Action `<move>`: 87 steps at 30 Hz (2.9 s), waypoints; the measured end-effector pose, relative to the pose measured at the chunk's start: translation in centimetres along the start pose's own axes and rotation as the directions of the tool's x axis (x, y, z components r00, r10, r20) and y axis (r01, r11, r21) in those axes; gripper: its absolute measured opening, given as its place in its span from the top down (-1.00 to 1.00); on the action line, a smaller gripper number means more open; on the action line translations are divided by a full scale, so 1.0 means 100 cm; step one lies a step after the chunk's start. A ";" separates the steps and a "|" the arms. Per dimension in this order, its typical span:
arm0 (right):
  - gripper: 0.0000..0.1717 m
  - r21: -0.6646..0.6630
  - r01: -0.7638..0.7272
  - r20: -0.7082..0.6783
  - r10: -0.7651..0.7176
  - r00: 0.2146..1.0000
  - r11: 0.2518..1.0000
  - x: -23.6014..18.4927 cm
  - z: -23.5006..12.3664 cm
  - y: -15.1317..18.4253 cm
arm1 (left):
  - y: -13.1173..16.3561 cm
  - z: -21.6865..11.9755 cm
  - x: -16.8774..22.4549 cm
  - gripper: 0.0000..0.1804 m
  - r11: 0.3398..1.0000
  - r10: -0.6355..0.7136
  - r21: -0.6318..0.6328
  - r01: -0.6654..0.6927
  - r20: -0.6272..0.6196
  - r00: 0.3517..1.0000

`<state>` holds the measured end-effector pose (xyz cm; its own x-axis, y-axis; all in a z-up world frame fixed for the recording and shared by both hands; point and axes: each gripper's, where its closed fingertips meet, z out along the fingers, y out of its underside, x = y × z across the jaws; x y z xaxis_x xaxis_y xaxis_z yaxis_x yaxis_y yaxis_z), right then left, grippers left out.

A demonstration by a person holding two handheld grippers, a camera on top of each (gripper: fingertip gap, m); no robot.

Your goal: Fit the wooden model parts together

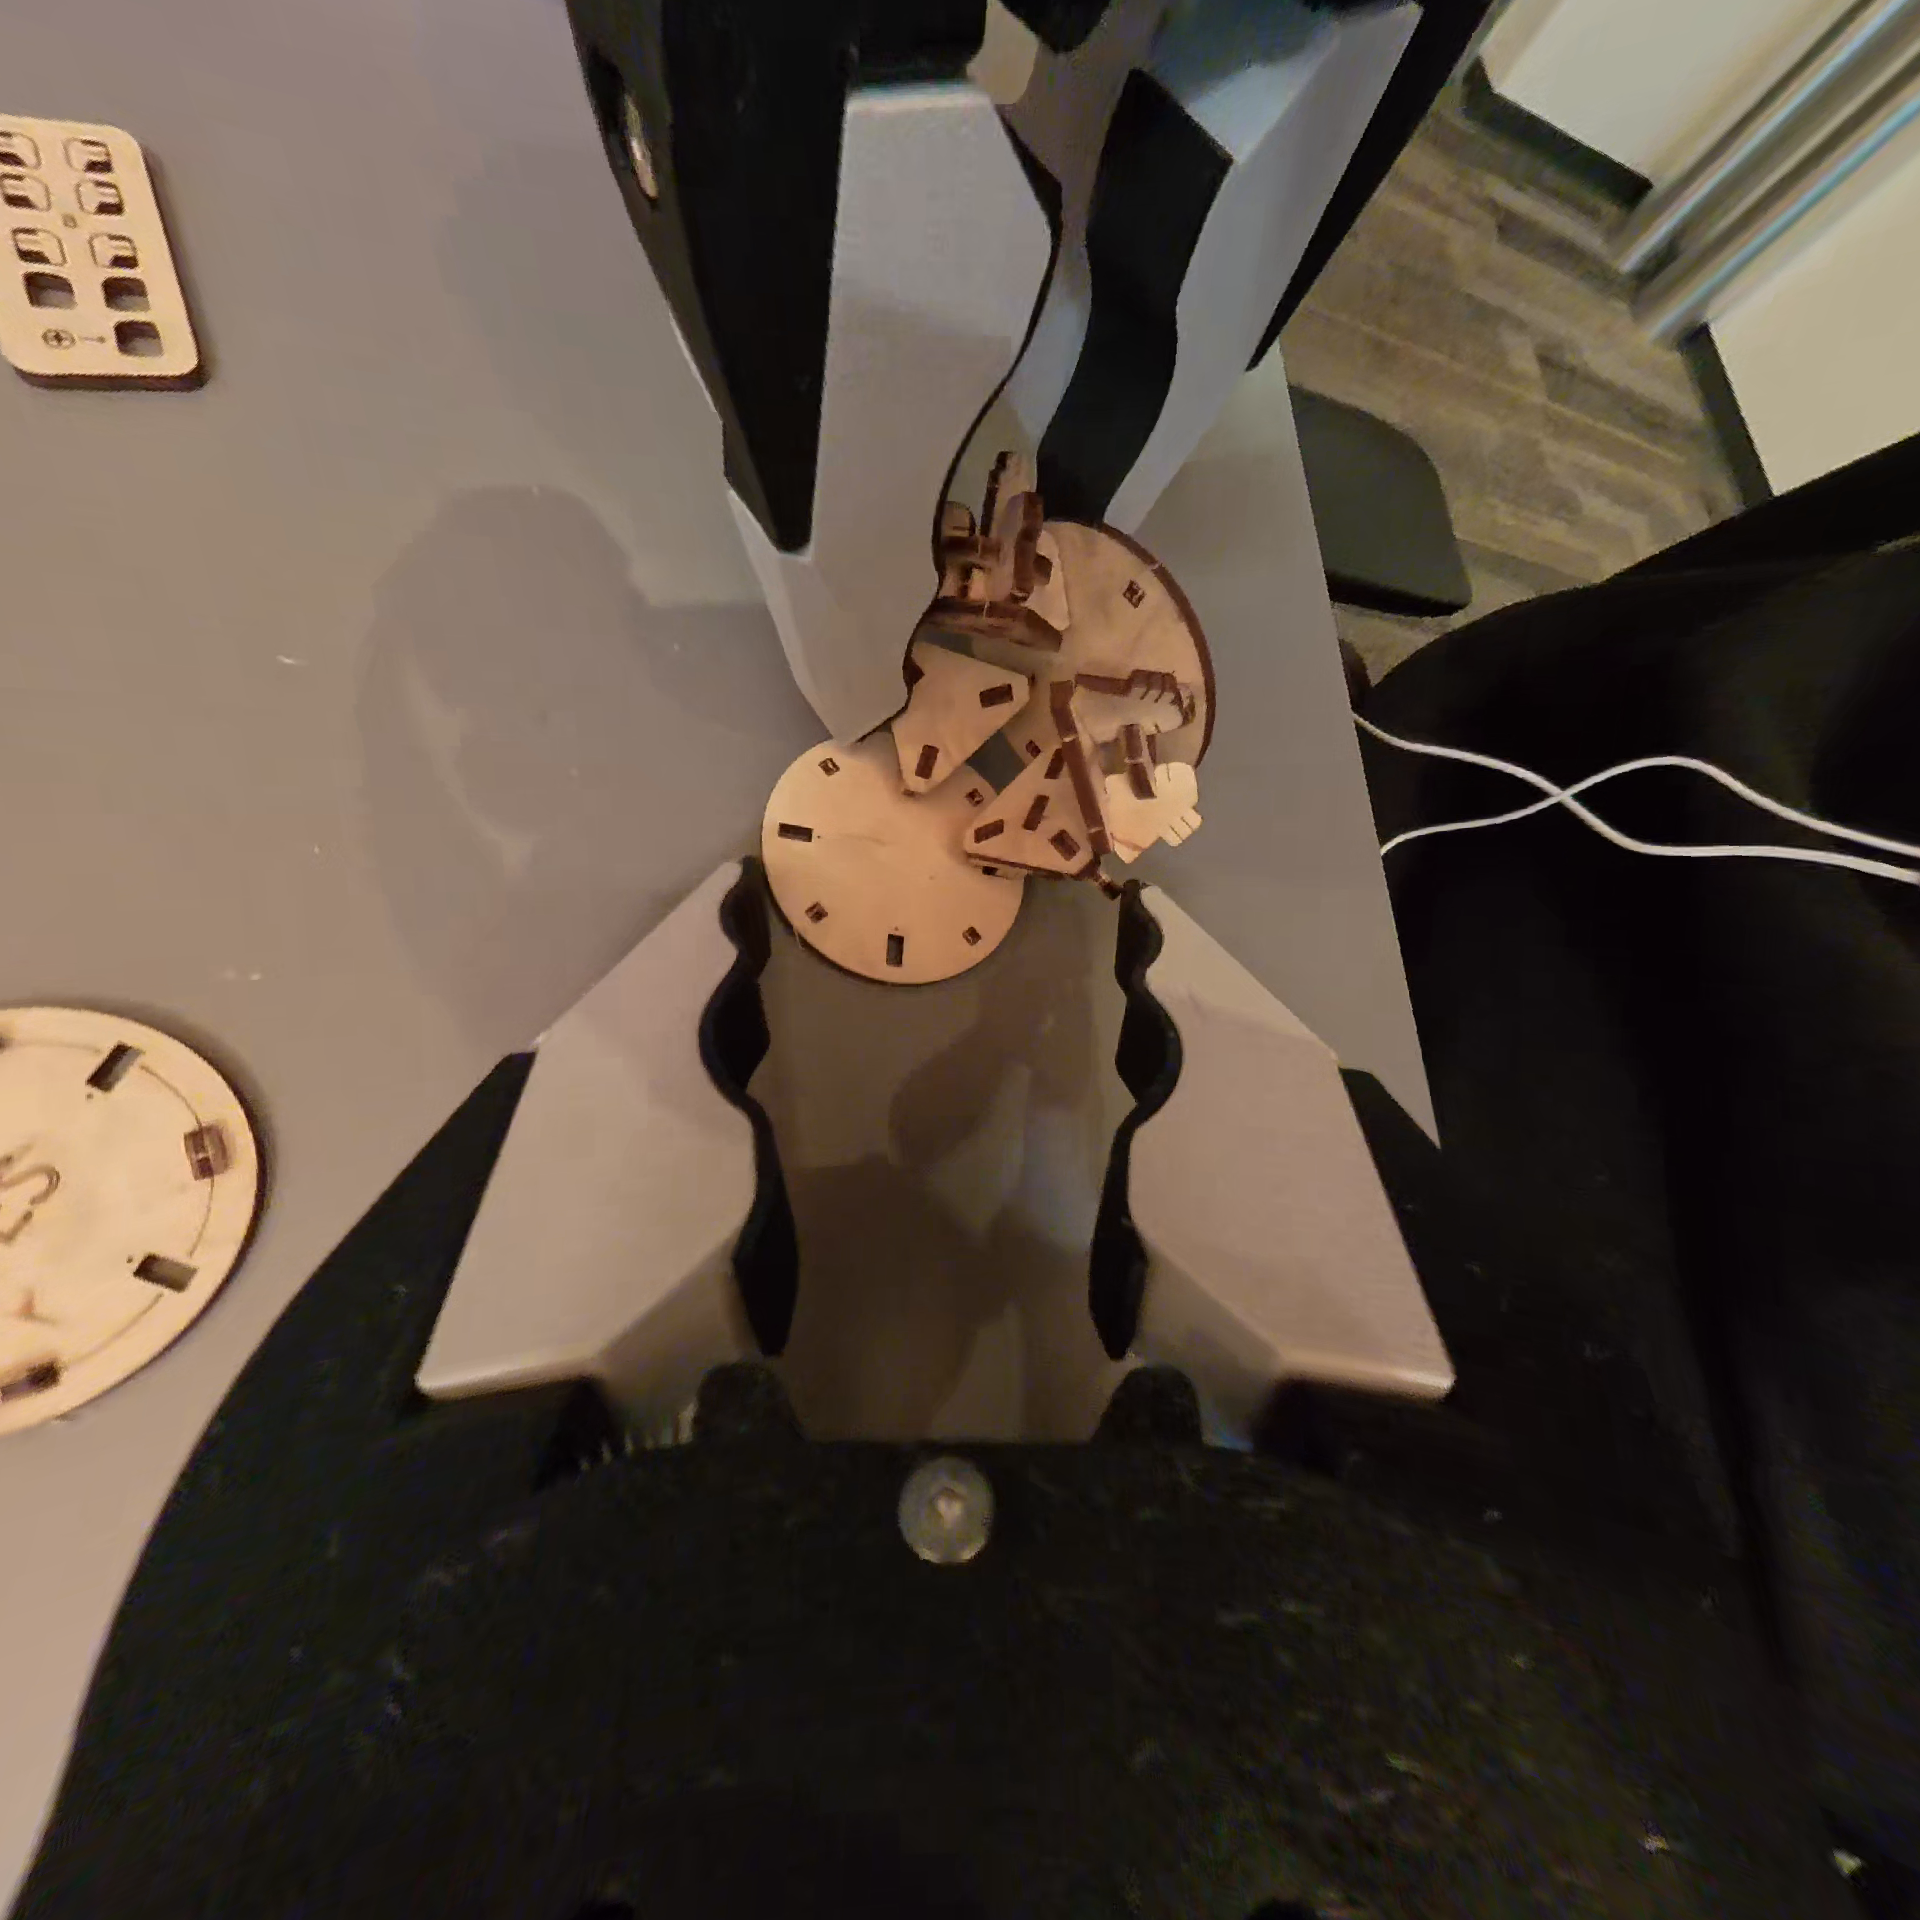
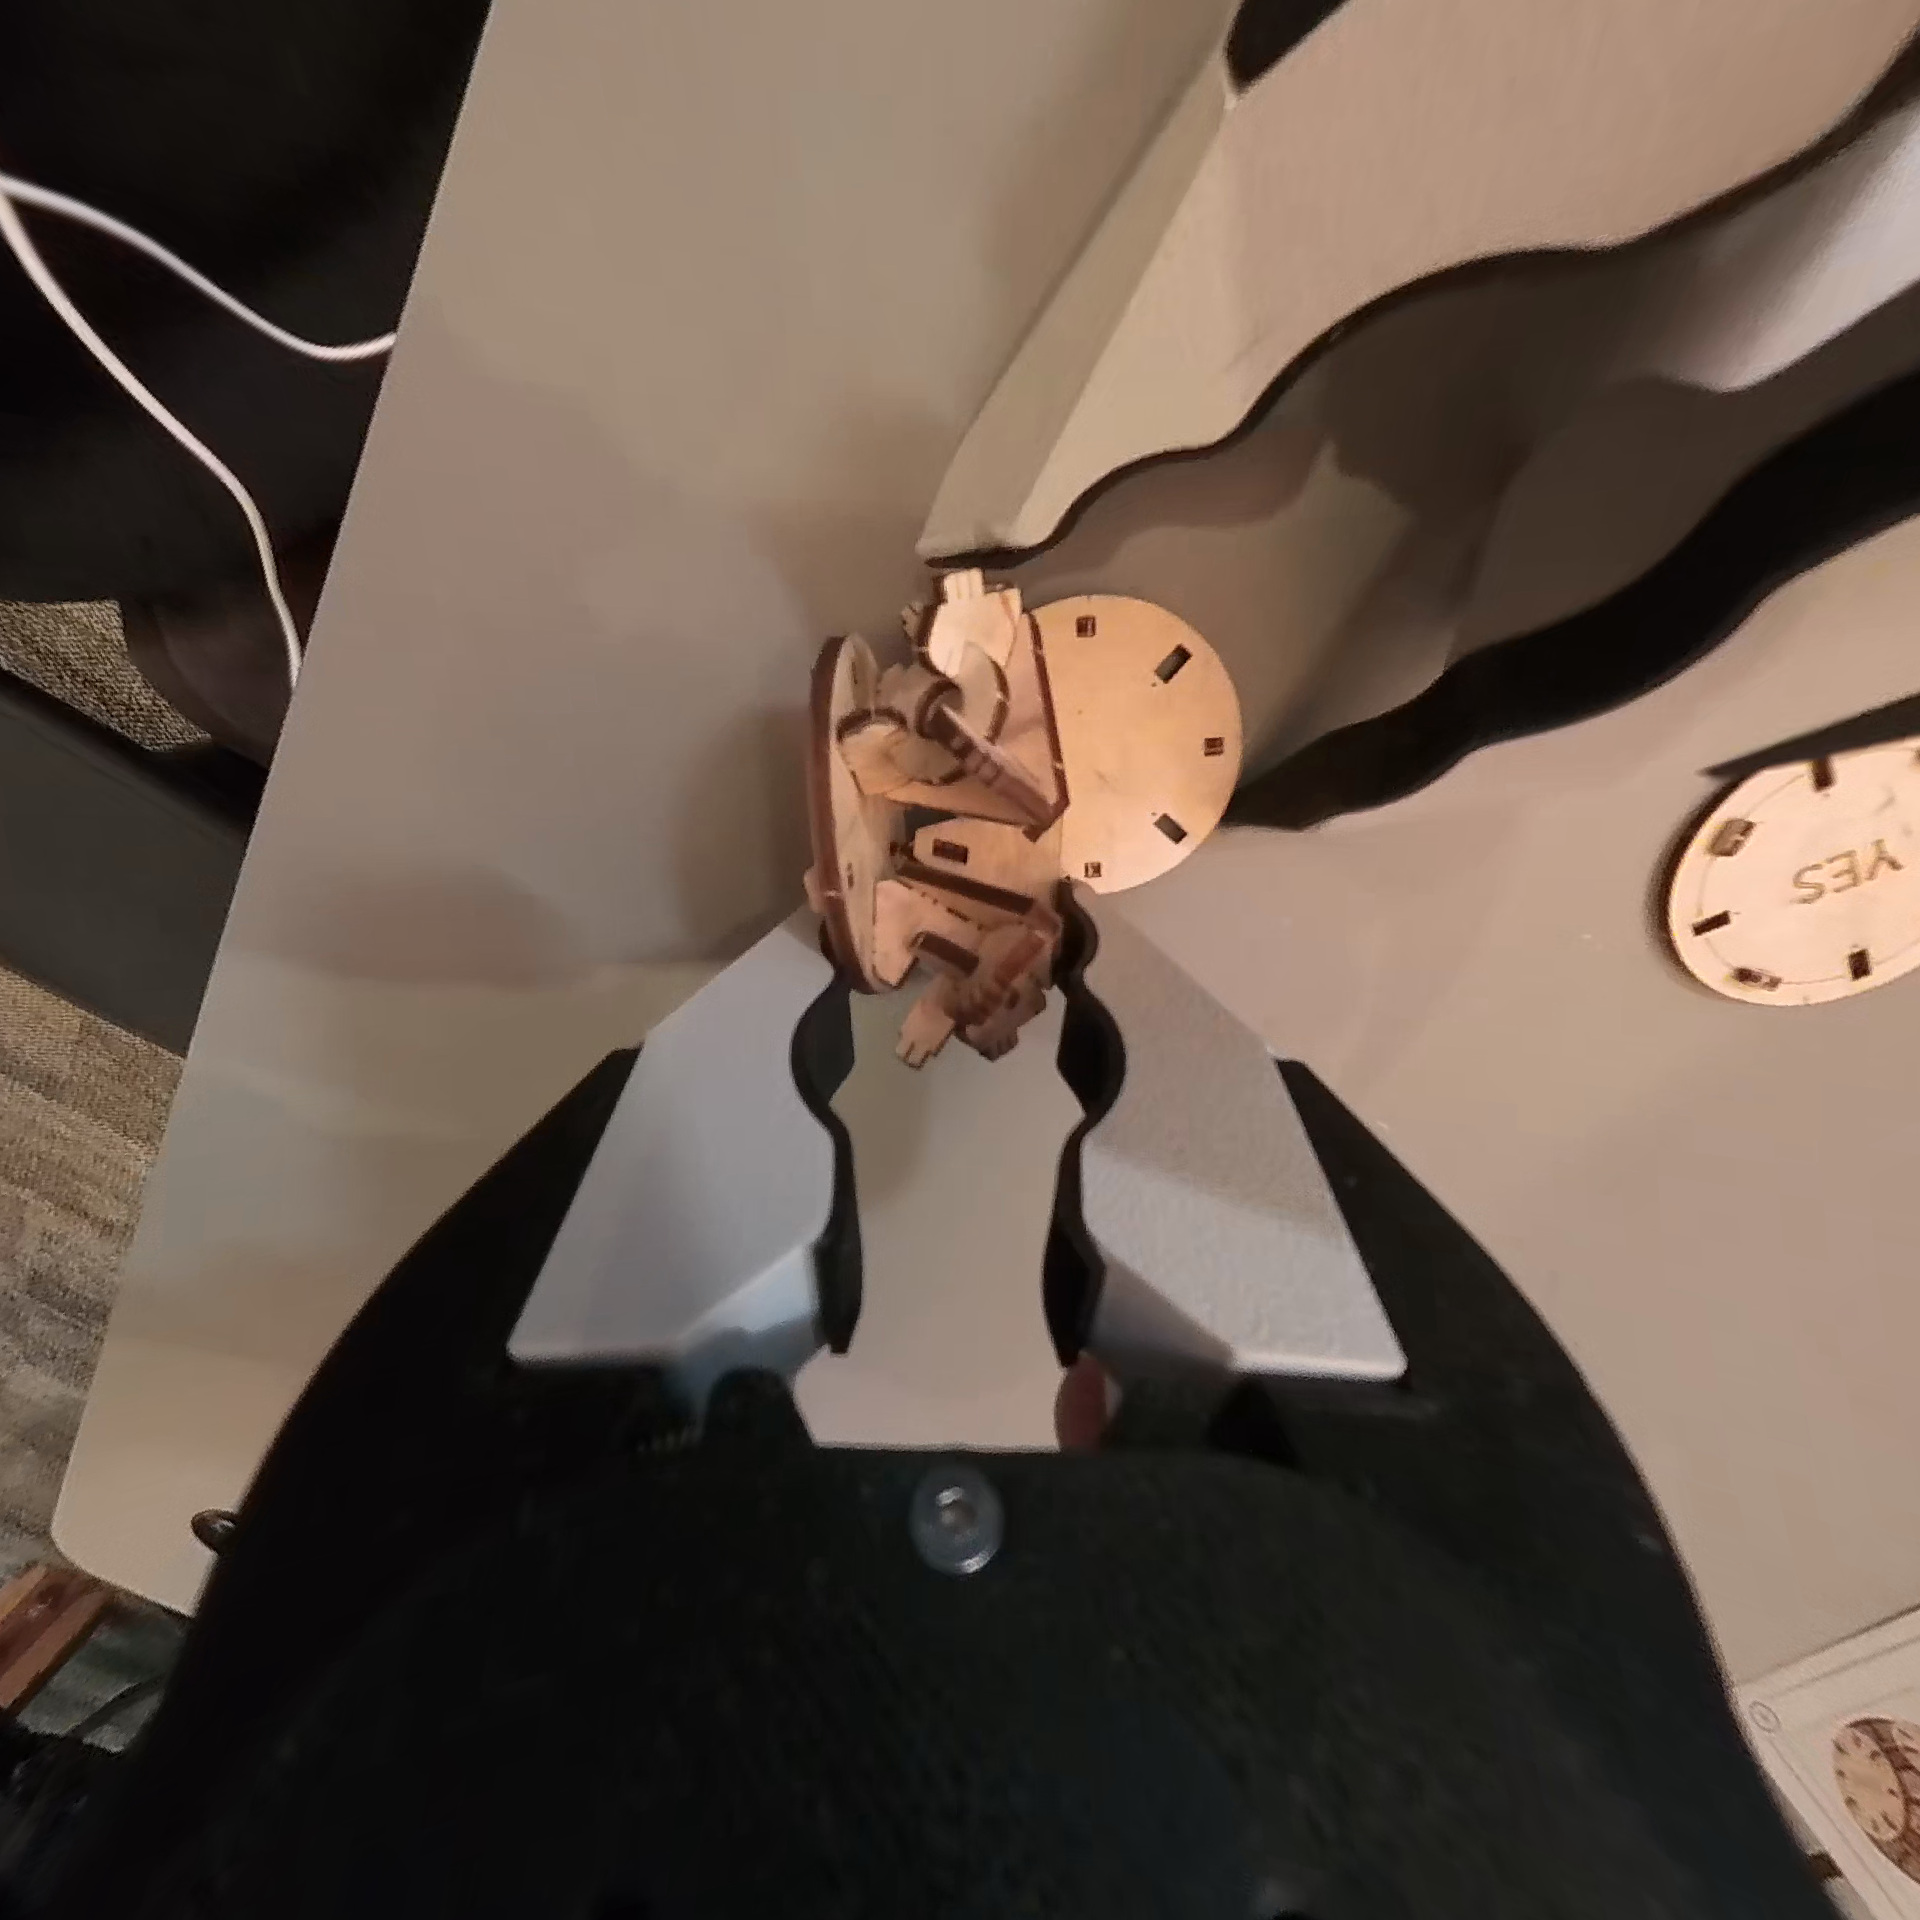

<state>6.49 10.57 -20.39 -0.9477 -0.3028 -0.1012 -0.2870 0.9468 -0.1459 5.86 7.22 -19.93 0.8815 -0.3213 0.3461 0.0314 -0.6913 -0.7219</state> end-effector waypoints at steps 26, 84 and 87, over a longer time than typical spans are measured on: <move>0.59 -0.021 -0.040 -0.002 0.040 0.999 0.999 -0.001 0.000 0.000 | 0.002 0.000 -0.001 0.32 0.999 0.045 -0.019 -0.045 0.004 0.999; 0.58 -0.053 -0.082 -0.028 0.080 0.996 0.995 -0.002 0.001 0.001 | -0.006 -0.010 -0.003 0.42 0.963 -0.249 0.078 0.260 -0.124 0.960; 0.59 -0.082 -0.079 -0.028 0.077 0.997 0.993 -0.002 0.000 0.001 | -0.005 -0.010 -0.003 0.42 0.962 -0.252 0.079 0.263 -0.121 0.960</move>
<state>6.65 10.74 -20.41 -0.9704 -0.2260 -0.0848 -0.2217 0.9735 -0.0562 5.12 7.03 -19.06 0.7814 -0.2123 0.5868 0.2992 -0.6978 -0.6508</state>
